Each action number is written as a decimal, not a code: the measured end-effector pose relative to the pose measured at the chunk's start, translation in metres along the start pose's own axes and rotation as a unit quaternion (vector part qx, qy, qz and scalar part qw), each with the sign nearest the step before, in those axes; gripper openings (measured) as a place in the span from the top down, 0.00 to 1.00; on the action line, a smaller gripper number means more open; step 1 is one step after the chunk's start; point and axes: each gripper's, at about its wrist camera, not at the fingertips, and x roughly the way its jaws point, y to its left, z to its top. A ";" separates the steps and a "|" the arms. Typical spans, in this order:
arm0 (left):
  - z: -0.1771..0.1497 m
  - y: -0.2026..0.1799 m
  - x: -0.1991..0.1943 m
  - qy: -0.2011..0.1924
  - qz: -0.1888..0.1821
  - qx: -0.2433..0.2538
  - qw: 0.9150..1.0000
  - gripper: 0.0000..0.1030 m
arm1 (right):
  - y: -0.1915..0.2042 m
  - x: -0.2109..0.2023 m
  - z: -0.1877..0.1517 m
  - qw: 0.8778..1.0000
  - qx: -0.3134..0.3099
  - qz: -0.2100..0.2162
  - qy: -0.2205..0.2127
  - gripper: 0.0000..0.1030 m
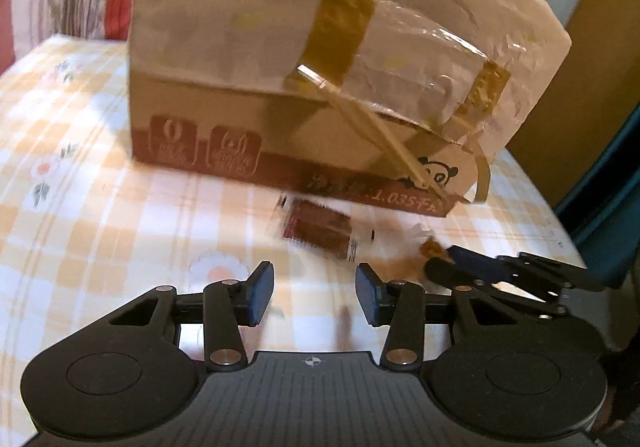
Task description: Organize snacks
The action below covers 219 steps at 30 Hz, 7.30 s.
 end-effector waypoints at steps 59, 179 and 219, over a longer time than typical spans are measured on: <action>-0.014 -0.049 0.042 0.018 0.029 0.091 0.995 0.97 | -0.025 -0.005 -0.002 0.996 0.082 0.025 -0.022 0.75; 0.191 -0.028 -0.038 -0.178 0.096 0.114 0.973 0.42 | -0.012 0.026 0.219 0.994 -0.036 -0.084 -0.053 0.74; 0.094 -0.083 -0.231 -0.262 0.188 0.096 0.942 0.07 | 0.048 -0.157 0.176 0.987 0.028 -0.064 -0.146 0.06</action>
